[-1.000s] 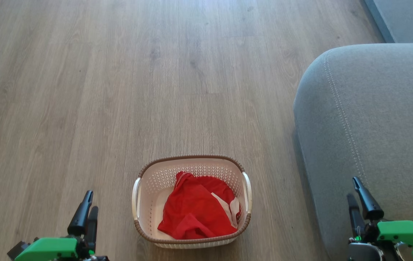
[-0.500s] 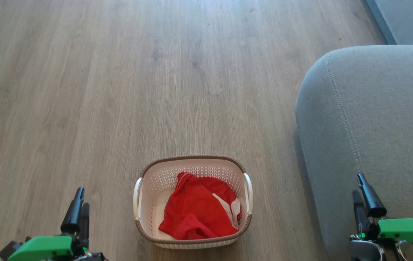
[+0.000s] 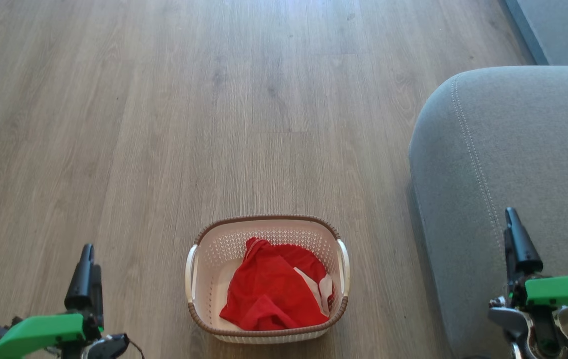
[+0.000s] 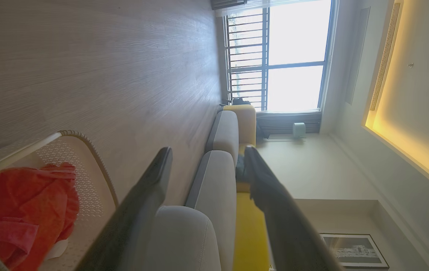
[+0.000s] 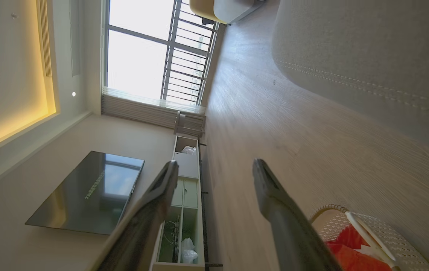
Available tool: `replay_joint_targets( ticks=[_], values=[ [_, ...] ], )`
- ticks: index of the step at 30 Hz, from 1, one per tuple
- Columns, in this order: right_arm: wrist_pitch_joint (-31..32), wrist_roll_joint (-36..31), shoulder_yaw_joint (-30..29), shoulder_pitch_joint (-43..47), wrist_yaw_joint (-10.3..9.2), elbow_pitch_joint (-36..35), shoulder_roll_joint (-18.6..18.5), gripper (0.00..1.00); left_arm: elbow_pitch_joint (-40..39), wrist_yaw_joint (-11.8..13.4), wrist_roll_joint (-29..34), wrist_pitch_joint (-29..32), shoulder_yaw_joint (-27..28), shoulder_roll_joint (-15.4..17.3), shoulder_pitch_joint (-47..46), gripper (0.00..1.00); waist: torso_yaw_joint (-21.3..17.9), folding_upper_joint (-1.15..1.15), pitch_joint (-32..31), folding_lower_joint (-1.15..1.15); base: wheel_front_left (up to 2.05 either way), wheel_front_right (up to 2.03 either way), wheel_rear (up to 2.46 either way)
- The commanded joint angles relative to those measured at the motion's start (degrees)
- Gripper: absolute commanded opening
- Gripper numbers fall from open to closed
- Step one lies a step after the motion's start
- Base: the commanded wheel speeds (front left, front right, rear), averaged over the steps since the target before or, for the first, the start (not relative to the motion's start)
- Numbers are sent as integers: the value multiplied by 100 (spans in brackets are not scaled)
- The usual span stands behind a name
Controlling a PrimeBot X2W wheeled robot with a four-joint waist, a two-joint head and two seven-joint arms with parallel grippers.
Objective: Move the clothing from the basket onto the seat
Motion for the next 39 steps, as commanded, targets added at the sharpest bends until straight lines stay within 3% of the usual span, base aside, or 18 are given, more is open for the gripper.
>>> replay_joint_targets(
  ticks=[1, 15, 29, 33, 39],
  values=[
    [-60, -139, 39, -300, 0, -285, -44, 100, -256, -19, 72, -65, 131, 42, -301, 100, 4, 0, 0, 0, 0, 0, 0],
    [-296, -1656, 363, -541, 0, -719, -48, 100, -661, -26, 633, -300, 302, 52, -409, 100, 45, 0, -22, 0, 0, 0, 0],
    [-515, -3546, 571, -713, 0, -1184, -52, 100, -1290, -14, 2032, -517, 570, 61, -529, 100, 51, 0, -36, 0, 0, 0, 0],
    [-583, -3987, 651, -737, 0, -1348, -54, 100, -1588, 151, 2615, -584, 482, 64, -537, 100, 44, 0, -31, 0, 0, 0, 0],
    [-684, -4507, 695, -767, 0, -1575, -55, 100, -1963, 655, 3197, -685, 322, 68, -534, 100, 56, 0, -21, 0, 0, 0, 0]
  ],
)
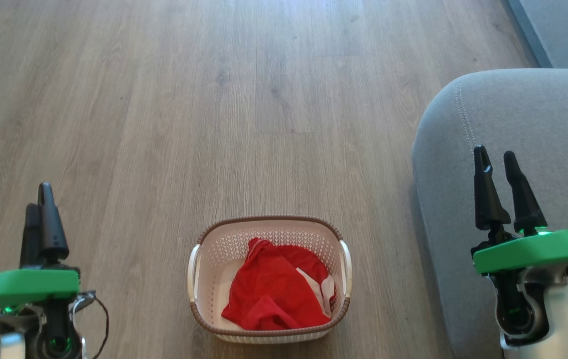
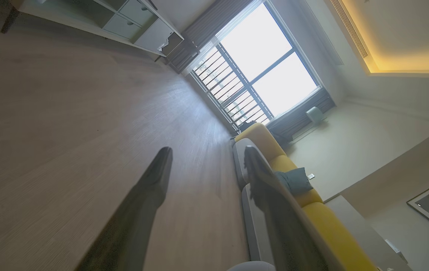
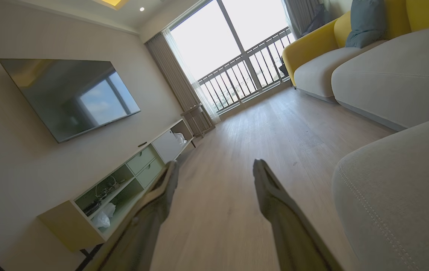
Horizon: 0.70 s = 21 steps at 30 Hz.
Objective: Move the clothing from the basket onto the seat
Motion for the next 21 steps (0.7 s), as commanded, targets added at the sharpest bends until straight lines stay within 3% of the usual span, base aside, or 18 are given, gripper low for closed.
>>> replay_joint_targets(
  ticks=[1, 5, 12, 15, 21],
  values=[
    [-98, -191, 107, -352, 0, -309, -55, 100, -342, 58, 268, -58, 34, 70, -304, 100, -2, 0, 4, 0, 0, 0, 0],
    [-166, -611, 195, -346, 0, -361, -56, 100, -721, 227, 1030, -125, -239, 73, -282, 100, -15, 0, 19, 0, 0, 0, 0],
    [-283, -1221, 268, -354, 0, -454, -58, 100, -1087, 752, 2114, -242, -945, 78, -228, 100, -33, 0, 38, 0, 0, 0, 0],
    [-334, -1241, 172, -351, 0, -423, -59, 100, -1050, 764, 2292, -292, -1238, 80, -166, 100, -60, 0, 38, 0, 0, 0, 0],
    [-436, -1948, 433, -420, 0, -488, -61, 100, -946, 840, 2925, -393, -1553, 84, -96, 100, -132, 0, 75, 0, 0, 0, 0]
  ],
)
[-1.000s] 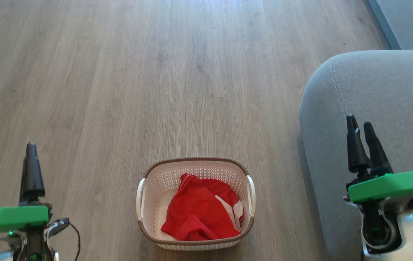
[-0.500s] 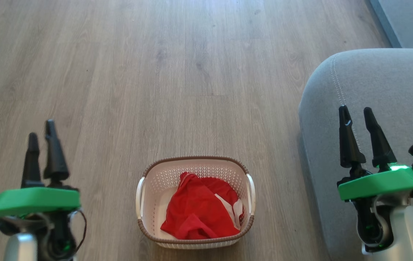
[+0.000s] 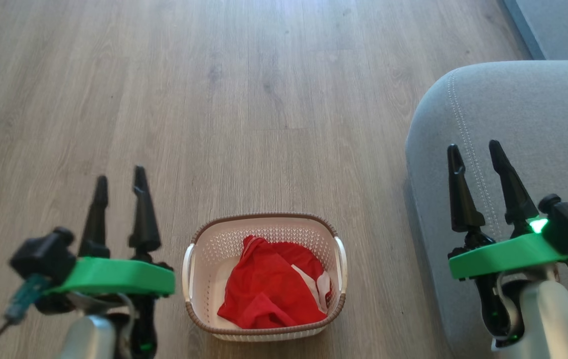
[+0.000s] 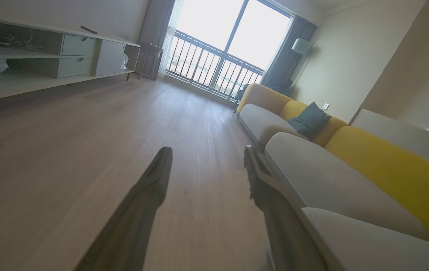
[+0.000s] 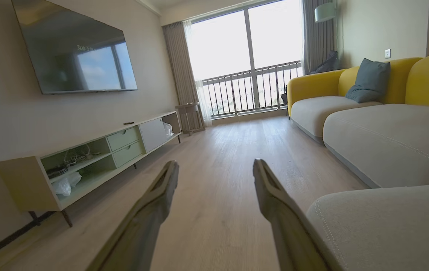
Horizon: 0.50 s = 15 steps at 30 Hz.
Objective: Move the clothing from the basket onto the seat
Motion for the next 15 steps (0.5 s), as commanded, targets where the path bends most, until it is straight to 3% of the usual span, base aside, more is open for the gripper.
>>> replay_joint_targets(
  ticks=[1, 6, 9, 15],
  values=[
    [-102, -276, 138, -407, 0, -248, -53, 100, -58, 25, 222, -68, 13, 57, -85, 100, -13, 0, 10, 0, 0, 0, 0],
    [-186, -699, 176, -403, 0, -101, -55, 100, 320, -74, 693, -152, -203, 61, -91, 100, -35, 0, 31, 0, 0, 0, 0],
    [-220, -855, 229, -397, 0, 26, -55, 100, 319, 21, 897, -186, -220, 62, -105, 100, -37, 0, 38, 0, 0, 0, 0],
    [-339, -1561, 439, -385, 0, 164, -57, 100, 539, 372, 1943, -303, -521, 71, -121, 100, -6, 0, 39, 0, 0, 0, 0]
  ],
)
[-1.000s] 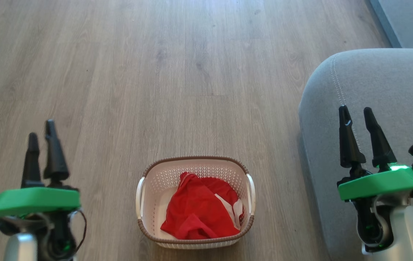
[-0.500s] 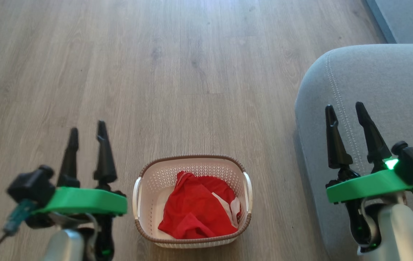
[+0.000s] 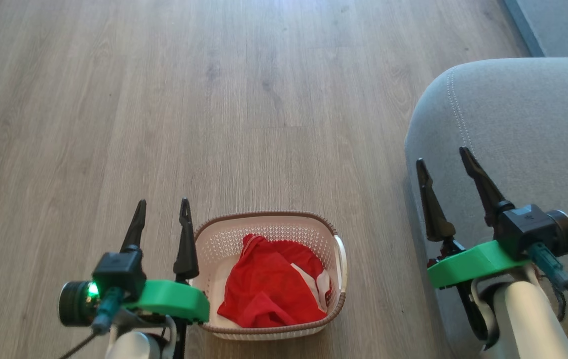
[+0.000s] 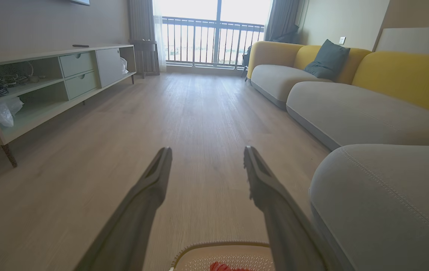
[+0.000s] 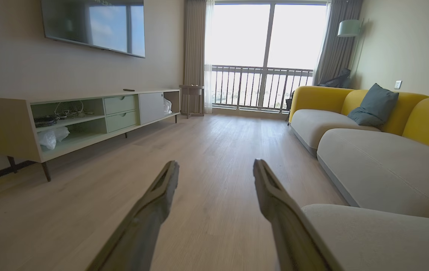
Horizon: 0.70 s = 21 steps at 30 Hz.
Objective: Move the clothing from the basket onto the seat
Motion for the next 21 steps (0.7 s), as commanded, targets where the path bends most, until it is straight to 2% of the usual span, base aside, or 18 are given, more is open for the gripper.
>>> replay_joint_targets(
  ticks=[1, 6, 11, 17, 21],
  values=[
    [-101, -158, 67, -272, -1, -253, -56, 100, -226, 133, 222, -95, 67, 49, -290, 100, 26, 0, 7, 0, 0, 0, 0],
    [-185, -555, 85, -291, -1, -360, -57, 100, -407, 473, 576, -178, -85, 101, -349, 100, 52, 0, 49, 0, 0, 0, 0],
    [-270, -976, 118, -320, -1, -434, -59, 100, -551, 578, 742, -262, -161, 145, -420, 100, 83, 0, 64, 0, 0, 0, 0],
    [-329, -842, 71, -298, -1, -249, -60, 100, -337, -75, 222, -322, 107, 69, -269, 100, 80, 0, 43, 0, 0, 0, 0],
    [-329, -432, -121, -184, -1, 86, -60, 100, -75, -223, -59, -322, 255, 58, -233, 100, 84, 0, 11, 0, 0, 0, 0]
  ],
)
